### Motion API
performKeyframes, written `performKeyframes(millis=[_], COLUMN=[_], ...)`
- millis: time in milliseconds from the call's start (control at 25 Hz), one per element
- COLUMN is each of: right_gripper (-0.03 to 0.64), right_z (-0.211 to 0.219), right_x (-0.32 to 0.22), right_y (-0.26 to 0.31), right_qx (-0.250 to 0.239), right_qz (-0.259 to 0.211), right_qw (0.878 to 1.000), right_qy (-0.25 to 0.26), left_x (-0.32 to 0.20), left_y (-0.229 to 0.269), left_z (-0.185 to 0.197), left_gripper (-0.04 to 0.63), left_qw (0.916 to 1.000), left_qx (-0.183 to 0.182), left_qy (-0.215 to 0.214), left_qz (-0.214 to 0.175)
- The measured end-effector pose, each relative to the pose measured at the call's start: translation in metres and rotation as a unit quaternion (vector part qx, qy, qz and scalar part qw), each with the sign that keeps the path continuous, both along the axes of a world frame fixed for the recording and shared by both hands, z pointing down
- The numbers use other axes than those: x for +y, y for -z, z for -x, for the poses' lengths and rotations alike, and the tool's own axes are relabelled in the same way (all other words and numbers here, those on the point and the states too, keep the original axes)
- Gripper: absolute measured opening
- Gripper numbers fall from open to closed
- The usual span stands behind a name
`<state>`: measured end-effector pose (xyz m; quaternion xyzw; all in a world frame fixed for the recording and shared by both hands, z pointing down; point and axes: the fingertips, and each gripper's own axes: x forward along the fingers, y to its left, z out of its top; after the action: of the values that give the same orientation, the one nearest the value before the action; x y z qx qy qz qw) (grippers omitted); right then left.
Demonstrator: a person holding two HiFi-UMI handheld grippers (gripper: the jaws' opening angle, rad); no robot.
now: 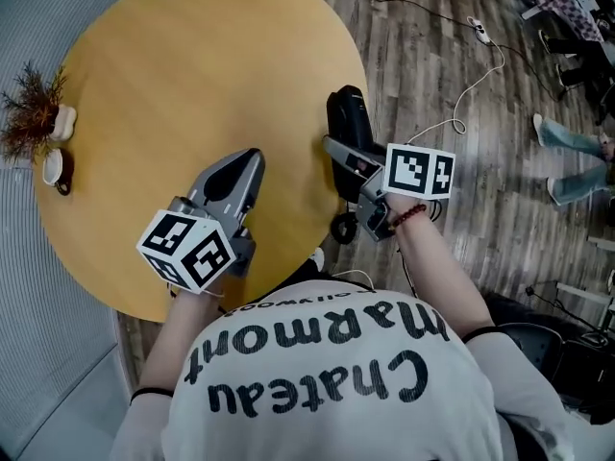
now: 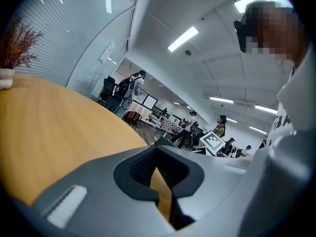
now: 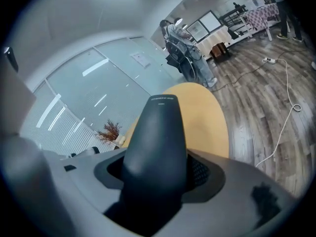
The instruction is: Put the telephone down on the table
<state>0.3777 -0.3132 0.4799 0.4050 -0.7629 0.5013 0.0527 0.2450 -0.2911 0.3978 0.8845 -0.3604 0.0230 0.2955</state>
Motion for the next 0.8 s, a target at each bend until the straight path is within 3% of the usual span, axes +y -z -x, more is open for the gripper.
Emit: performKeyframes(millis=[280,440,600,800], right_gripper=[0.308,0.308,0.308,0.308], right_z=[0.013,0.02,0.025,0.03], right_x=[-0.014,-0.02,-0.025,-0.022], right_y=[-0.034,-0.041,-0.052,-0.065], right_qx=[0.046,0.104,0.18,0.183], right_qz=[0.04,0.04,0.015,0.023], right_qw=[0.998,0.993,0.98,0.979], right_qy=[0.016,0.04,0.081,0.087], left_x=[-0.019,-0.025,-0.028,-0.024], left_y=[-0.035,-0.044,-0.058,-0.073], left_z=[0.001,0.005,0.01,0.015], left_gripper=[0.006,0.006,0.006,0.006], left_qw=[0.9994,0.9989,0.9986,0.9979], left_qx=[-0.007,-0.004,-0.006,-0.008], left_qy=[-0.014,-0.013,-0.009,0.0], left_qz=[0.032,0.046,0.051,0.065])
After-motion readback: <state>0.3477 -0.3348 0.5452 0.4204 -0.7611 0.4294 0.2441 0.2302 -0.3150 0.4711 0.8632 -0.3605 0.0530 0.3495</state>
